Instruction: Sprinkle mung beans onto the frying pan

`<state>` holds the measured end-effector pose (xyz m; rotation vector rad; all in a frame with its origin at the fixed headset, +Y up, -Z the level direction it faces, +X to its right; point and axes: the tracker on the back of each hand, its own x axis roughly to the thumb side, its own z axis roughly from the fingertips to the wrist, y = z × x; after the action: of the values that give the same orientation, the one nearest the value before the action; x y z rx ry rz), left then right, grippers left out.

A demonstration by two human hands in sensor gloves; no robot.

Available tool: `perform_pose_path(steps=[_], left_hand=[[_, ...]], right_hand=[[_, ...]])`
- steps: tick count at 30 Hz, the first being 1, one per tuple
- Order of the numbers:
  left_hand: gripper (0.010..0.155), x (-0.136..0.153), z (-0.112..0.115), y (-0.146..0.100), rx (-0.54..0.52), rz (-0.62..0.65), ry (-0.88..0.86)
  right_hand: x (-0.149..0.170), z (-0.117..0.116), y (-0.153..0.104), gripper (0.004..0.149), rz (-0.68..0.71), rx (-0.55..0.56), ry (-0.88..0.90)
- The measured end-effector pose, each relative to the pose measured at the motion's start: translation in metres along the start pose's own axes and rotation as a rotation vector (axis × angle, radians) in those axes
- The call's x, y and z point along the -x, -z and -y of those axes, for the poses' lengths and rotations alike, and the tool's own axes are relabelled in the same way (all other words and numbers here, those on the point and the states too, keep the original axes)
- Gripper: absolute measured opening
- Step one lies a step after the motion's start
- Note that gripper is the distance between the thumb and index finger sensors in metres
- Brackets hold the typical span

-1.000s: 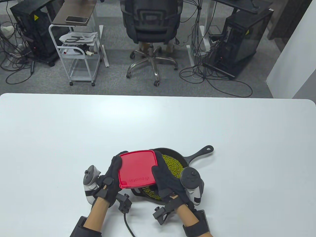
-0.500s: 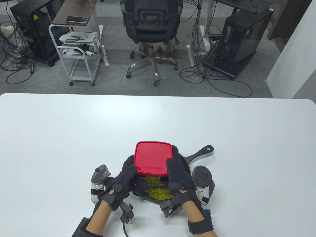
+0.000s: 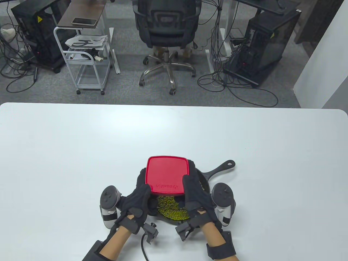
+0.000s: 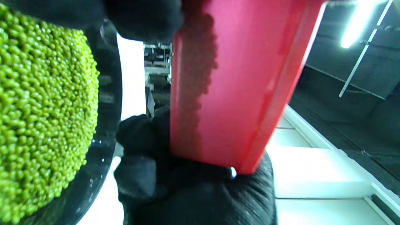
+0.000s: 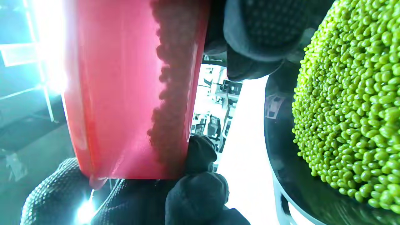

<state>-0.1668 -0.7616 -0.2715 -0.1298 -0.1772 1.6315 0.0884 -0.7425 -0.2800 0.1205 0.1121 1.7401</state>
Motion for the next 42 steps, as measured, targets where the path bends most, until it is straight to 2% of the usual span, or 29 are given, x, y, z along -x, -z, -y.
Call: perform_pose_path(steps=[7,9,12,14,25,29,33,36,40,42], left_hand=[[0.088,0.001,-0.001,-0.002,-0.049,0.024,0.014],[0.087,0.000,0.001,-0.004,-0.124,0.043,0.043],[0.087,0.000,0.001,-0.002,-0.060,0.054,0.010],[0.088,0.001,0.002,-0.004,-0.101,0.044,0.033],[0.087,0.001,-0.004,-0.002,-0.075,-0.001,-0.007],[0.086,-0.003,-0.010,-0.003,-0.091,-0.015,-0.019],[0.085,-0.011,-0.024,-0.003,-0.125,-0.006,-0.038],[0.084,-0.023,-0.043,-0.003,-0.156,-0.006,-0.085],[0.083,-0.036,-0.076,-0.006,-0.211,-0.008,-0.062],[0.083,-0.037,-0.099,-0.010,-0.242,-0.016,-0.043]], right_hand=[[-0.001,-0.001,0.000,0.068,0.008,-0.013,0.000],[-0.002,-0.003,-0.001,0.068,0.006,-0.016,0.019],[-0.003,-0.001,0.000,0.068,0.010,-0.020,0.013],[-0.002,-0.001,0.000,0.068,0.007,-0.017,-0.002],[0.000,-0.003,0.001,0.071,0.005,-0.037,-0.002],[-0.001,-0.004,0.002,0.075,0.016,-0.094,0.010],[-0.002,-0.003,0.001,0.071,0.023,-0.105,0.021],[-0.003,0.000,0.001,0.071,0.034,-0.103,0.018],[-0.003,0.003,0.002,0.071,0.033,-0.097,0.034],[-0.002,0.005,0.002,0.072,0.028,-0.098,0.032]])
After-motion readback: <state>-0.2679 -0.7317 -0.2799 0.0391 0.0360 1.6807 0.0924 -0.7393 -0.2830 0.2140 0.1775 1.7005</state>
